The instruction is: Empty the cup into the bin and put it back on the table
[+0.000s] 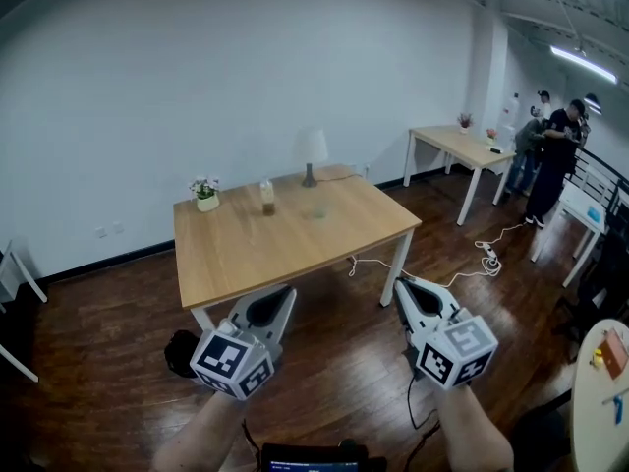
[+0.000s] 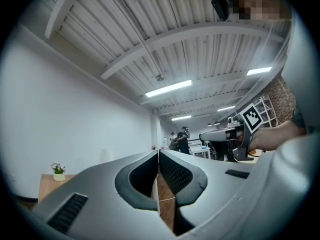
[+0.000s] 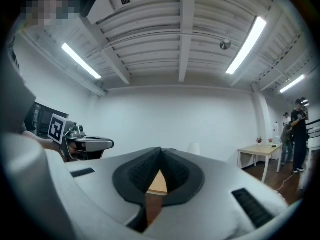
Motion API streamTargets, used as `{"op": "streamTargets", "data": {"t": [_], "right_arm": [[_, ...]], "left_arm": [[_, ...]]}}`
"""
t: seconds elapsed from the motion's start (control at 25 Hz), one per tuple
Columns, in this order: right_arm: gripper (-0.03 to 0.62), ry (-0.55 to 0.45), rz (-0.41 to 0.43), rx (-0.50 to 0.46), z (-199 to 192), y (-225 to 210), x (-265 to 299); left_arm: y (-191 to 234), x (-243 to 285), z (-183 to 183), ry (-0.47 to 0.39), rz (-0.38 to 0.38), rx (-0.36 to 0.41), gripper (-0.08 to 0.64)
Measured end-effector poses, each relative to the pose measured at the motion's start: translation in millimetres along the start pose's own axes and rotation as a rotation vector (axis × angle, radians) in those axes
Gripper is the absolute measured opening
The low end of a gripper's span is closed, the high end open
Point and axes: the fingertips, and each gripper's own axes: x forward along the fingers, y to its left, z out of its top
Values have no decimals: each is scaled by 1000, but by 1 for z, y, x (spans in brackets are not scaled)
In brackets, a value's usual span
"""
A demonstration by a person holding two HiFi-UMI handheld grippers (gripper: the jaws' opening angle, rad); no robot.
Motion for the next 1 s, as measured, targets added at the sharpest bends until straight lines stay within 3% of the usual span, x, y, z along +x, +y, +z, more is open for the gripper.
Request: {"op": "streamTargets", "data": {"t": [0.36, 0.56, 1.0], "right_arm": [[2, -38, 64, 22, 3, -80, 45], [2, -48, 116, -22, 3, -109, 63], [2, -28, 159, 15, -8, -153, 122]], "left_arm": [[13, 80, -12, 20, 24, 17, 3], [15, 113, -21, 28, 35, 24, 3], [46, 167, -49, 57, 85, 16, 3]]}}
